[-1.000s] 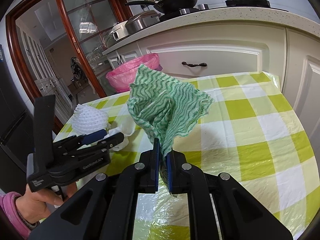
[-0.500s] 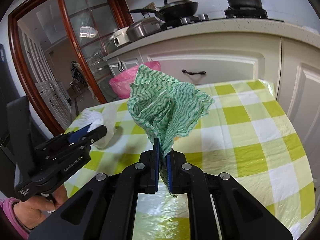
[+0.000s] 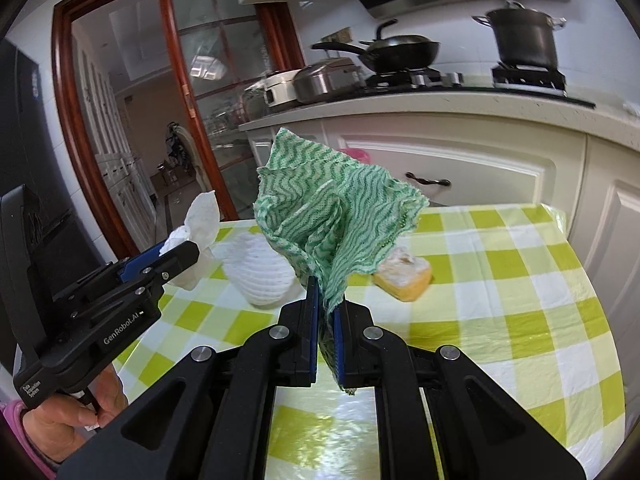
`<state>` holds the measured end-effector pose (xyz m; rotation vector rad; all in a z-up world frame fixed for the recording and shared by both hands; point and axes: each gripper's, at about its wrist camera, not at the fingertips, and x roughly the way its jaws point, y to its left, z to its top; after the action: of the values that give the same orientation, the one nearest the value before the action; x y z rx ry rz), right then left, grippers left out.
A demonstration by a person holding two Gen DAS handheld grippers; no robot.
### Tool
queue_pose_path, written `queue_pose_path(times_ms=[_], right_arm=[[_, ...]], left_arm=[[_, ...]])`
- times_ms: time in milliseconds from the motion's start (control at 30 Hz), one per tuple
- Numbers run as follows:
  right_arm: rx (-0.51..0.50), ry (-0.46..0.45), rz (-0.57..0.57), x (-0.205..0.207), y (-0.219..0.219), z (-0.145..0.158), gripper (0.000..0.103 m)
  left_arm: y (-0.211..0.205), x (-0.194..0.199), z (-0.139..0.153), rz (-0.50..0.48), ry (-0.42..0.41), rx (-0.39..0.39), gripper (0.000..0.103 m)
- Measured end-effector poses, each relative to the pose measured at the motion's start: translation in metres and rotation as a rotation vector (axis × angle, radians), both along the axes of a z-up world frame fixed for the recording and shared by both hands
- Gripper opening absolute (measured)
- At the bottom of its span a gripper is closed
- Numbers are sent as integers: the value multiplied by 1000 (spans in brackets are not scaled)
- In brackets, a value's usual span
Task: Collect trash
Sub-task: 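Carry the green cloth and white tissue with both tools toward the pink bin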
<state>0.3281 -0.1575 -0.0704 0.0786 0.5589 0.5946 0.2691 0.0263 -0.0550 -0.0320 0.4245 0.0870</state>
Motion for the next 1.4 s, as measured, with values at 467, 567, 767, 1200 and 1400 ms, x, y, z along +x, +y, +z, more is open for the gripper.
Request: queue_pose_path(times_ms=[467, 567, 767, 1200, 1400], right_arm=[[-33, -10, 47, -7, 52, 2, 9], [-40, -7, 55, -3, 61, 1, 9], [-45, -1, 75, 11, 79, 2, 9], [-39, -27, 110, 77, 102, 18, 9], [-57, -40, 125, 139, 113, 32, 9]], left_arm=[[40, -26, 7, 50, -34, -32, 31], [50, -24, 6, 62, -30, -37, 31], [69, -11, 4, 90, -17, -45, 31], [90, 49, 23, 88, -25, -10, 31], [109, 112, 43, 54, -29, -17, 31]])
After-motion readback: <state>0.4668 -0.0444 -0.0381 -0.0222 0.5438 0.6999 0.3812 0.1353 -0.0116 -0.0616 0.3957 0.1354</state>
